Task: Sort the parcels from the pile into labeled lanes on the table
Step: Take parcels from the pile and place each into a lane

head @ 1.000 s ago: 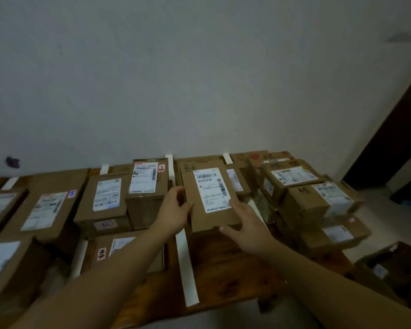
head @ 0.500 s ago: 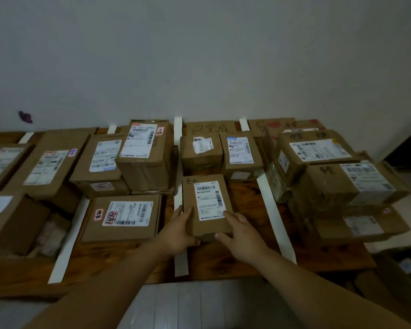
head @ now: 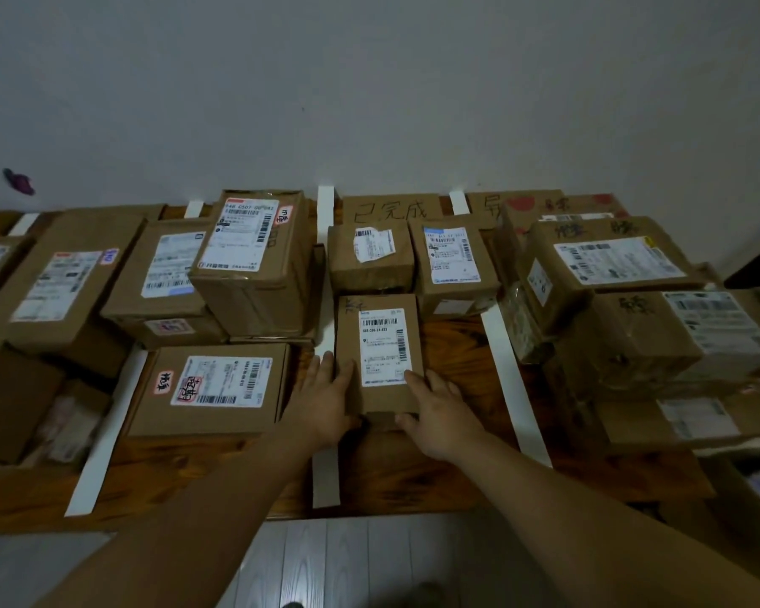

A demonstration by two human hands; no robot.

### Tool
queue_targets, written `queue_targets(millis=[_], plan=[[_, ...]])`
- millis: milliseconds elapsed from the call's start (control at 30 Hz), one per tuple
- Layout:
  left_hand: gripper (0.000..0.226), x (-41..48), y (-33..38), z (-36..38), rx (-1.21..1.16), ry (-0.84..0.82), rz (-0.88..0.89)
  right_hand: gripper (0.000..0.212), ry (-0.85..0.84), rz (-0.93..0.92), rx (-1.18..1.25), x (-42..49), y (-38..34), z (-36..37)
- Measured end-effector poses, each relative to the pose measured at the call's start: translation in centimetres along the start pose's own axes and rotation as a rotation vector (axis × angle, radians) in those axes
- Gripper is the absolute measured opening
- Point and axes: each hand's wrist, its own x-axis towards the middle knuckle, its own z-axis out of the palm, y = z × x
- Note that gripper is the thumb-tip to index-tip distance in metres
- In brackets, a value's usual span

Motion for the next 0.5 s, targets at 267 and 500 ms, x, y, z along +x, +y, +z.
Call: queue_targets(millis=[267, 500], plan=[[0.083, -4.6, -1.1, -6.9, -0.113, 0.191, 0.022, 0.072, 0.077, -0.102, -0.042, 0.3, -5.7, -6.0], [0.083, -12.3, -8.0, -14.2, -0.132, 0.347, -0.005, 0.069, 0.232, -0.24, -0.072, -2.3, -18.2, -8.3]])
